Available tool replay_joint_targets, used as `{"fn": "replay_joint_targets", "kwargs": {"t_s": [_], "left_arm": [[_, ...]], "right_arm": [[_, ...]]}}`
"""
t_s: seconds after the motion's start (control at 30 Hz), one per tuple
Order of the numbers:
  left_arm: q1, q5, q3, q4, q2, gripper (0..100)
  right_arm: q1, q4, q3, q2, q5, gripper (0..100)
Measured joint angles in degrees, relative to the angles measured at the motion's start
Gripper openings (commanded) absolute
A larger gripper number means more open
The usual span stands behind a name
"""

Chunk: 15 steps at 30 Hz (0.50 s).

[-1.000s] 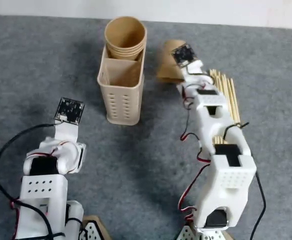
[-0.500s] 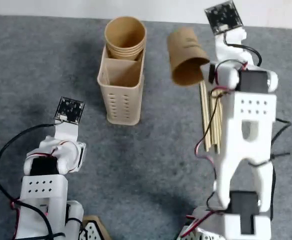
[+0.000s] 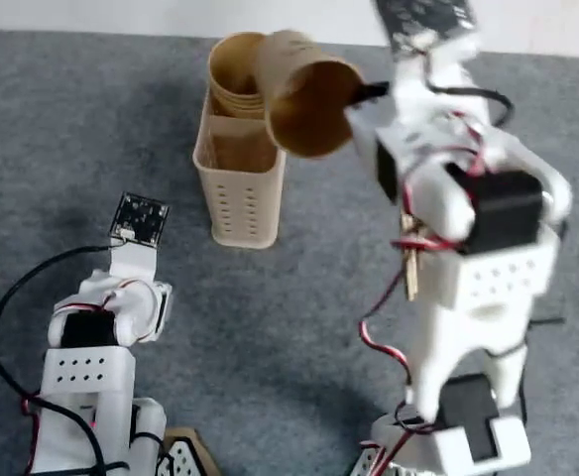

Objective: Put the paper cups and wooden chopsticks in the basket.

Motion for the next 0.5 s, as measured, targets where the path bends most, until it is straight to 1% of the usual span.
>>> {"fn": "replay_joint_targets", "kwargs": {"t_s": [0.2, 0.5], "left_arm": [[0.0, 0.0, 0.0, 0.0, 0.0, 18], [0.0, 0.0, 0.0, -0.18, 0.0, 18]], "right_arm": [[-0.44, -5.1, 0.0, 9.41, -2.99, 0.5], [-1.85, -8.97, -1.23, 12.04, -3.6, 0.5]]}}
